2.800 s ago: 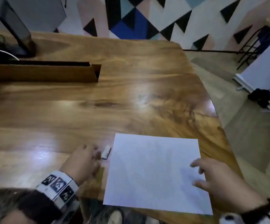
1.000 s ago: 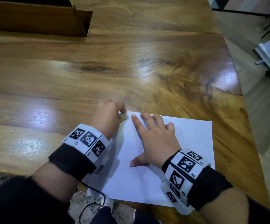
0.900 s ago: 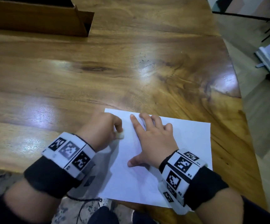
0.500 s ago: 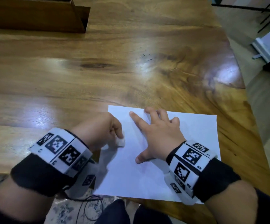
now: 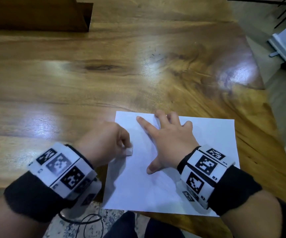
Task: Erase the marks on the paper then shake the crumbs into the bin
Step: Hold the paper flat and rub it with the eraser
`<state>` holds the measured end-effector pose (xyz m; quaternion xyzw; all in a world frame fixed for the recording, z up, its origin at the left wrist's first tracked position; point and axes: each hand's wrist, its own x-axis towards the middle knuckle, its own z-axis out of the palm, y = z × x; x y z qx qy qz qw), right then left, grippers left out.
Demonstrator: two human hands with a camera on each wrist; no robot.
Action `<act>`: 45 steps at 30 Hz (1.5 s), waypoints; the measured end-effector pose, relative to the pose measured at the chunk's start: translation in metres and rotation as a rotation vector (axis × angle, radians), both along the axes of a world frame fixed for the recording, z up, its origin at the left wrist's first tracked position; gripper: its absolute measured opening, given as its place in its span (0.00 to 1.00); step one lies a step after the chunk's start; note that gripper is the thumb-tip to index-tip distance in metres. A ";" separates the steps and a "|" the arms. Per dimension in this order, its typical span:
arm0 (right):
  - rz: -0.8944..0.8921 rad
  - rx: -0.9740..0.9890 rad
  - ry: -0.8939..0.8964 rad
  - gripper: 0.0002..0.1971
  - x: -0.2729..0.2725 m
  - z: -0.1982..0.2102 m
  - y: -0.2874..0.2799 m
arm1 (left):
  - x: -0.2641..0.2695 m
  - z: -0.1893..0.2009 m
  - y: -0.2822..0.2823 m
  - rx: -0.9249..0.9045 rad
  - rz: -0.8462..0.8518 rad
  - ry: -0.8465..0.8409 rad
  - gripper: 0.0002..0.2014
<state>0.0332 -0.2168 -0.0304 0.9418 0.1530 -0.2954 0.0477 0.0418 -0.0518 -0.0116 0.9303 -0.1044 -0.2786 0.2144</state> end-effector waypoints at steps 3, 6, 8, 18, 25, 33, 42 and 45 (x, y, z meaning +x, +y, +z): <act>0.007 0.000 0.007 0.66 0.000 0.000 0.000 | 0.016 0.003 -0.004 -0.045 0.152 -0.100 0.06; 0.011 -0.005 0.011 0.66 0.000 0.000 0.000 | 0.039 0.001 -0.012 -0.068 0.281 -0.260 0.06; 0.009 -0.004 0.017 0.66 0.000 0.000 0.000 | 0.030 -0.004 -0.009 -0.052 0.215 -0.219 0.04; 0.029 -0.030 0.013 0.66 0.001 0.001 0.001 | 0.024 -0.004 -0.007 -0.074 0.219 -0.196 0.06; 0.027 -0.020 0.027 0.67 0.001 0.001 0.001 | 0.008 -0.001 -0.005 -0.022 0.091 0.009 0.03; 0.023 -0.035 0.037 0.67 0.002 0.000 0.002 | 0.014 -0.005 0.001 -0.021 0.157 -0.107 0.01; 0.018 -0.019 0.038 0.67 0.002 0.001 0.002 | 0.015 -0.002 -0.003 -0.062 0.146 -0.091 0.04; 0.015 -0.003 0.028 0.67 0.001 0.001 0.001 | 0.001 0.005 -0.004 0.025 -0.041 0.161 0.04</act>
